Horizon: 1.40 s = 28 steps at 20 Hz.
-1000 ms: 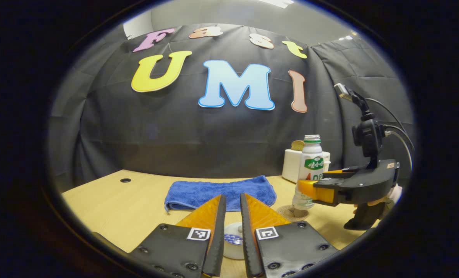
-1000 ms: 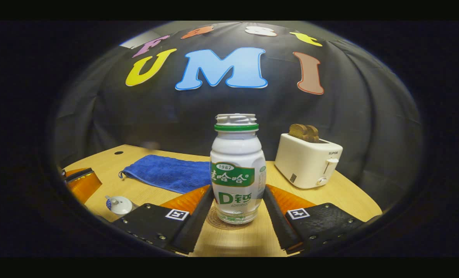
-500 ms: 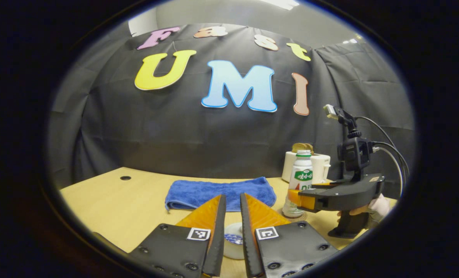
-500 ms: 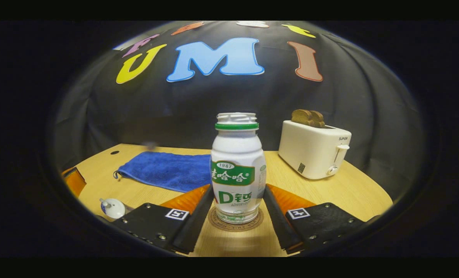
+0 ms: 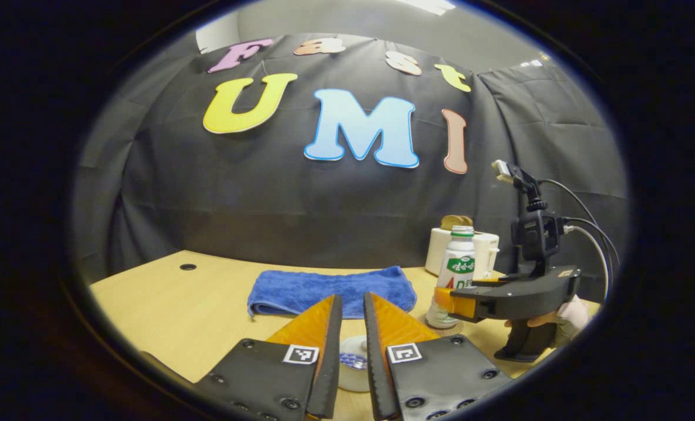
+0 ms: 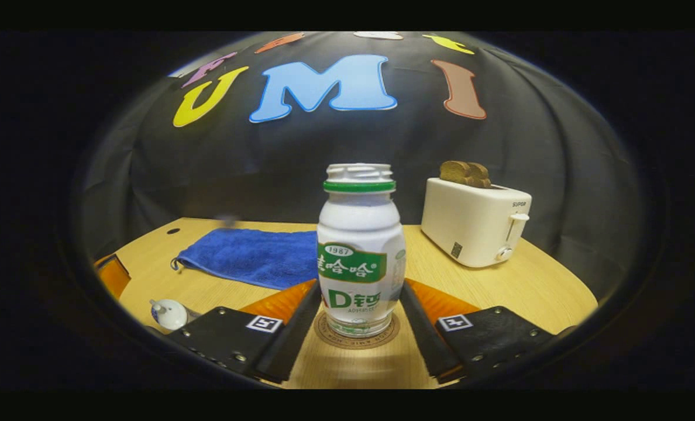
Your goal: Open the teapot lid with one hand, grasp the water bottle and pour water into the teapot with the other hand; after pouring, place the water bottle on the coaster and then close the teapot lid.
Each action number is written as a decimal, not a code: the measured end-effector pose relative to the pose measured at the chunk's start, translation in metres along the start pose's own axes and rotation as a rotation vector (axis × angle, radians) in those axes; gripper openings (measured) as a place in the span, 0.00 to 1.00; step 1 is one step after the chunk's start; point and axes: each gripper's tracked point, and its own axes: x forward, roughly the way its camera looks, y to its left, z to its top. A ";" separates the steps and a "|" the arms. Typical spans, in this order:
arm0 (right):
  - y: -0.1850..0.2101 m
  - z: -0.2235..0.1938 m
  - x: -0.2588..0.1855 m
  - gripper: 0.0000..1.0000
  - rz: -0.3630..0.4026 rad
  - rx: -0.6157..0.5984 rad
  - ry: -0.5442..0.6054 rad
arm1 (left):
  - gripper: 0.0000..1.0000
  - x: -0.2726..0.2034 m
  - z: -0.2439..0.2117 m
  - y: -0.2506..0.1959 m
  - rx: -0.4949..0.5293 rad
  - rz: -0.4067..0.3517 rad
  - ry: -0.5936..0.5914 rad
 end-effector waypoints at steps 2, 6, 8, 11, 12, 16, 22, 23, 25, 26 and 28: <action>-0.002 0.002 -0.003 0.99 -0.001 -0.009 -0.012 | 0.29 0.001 -0.001 0.000 -0.002 -0.002 0.000; -0.001 0.012 -0.014 0.99 0.009 -0.015 -0.055 | 0.29 0.000 -0.002 -0.001 0.000 -0.003 0.003; -0.003 0.015 -0.021 0.99 0.006 -0.012 -0.074 | 0.29 -0.001 -0.003 -0.001 0.000 -0.002 0.002; -0.006 0.016 -0.037 0.99 0.003 0.003 -0.101 | 0.27 -0.003 0.004 -0.002 0.004 -0.001 -0.013; -0.007 0.016 -0.043 0.99 0.006 0.011 -0.109 | 0.29 -0.004 0.006 -0.004 0.007 -0.004 -0.017; -0.012 0.012 -0.079 0.99 0.008 0.040 -0.141 | 0.29 -0.022 0.012 -0.010 0.001 -0.002 -0.023; -0.011 -0.008 -0.144 0.99 -0.009 0.048 -0.205 | 0.35 -0.067 0.005 -0.029 0.024 0.021 -0.044; -0.011 -0.013 -0.152 0.99 -0.016 0.043 -0.216 | 0.35 -0.074 0.003 -0.034 0.030 0.022 -0.051; -0.008 -0.019 -0.166 0.99 -0.026 0.033 -0.248 | 0.35 -0.086 0.001 -0.042 0.041 0.029 -0.072; -0.006 -0.022 -0.173 0.99 -0.026 0.029 -0.262 | 0.35 -0.091 0.001 -0.045 0.039 0.032 -0.081; 0.000 -0.027 -0.181 0.99 -0.023 0.021 -0.285 | 0.22 -0.097 -0.002 -0.052 0.043 0.034 -0.095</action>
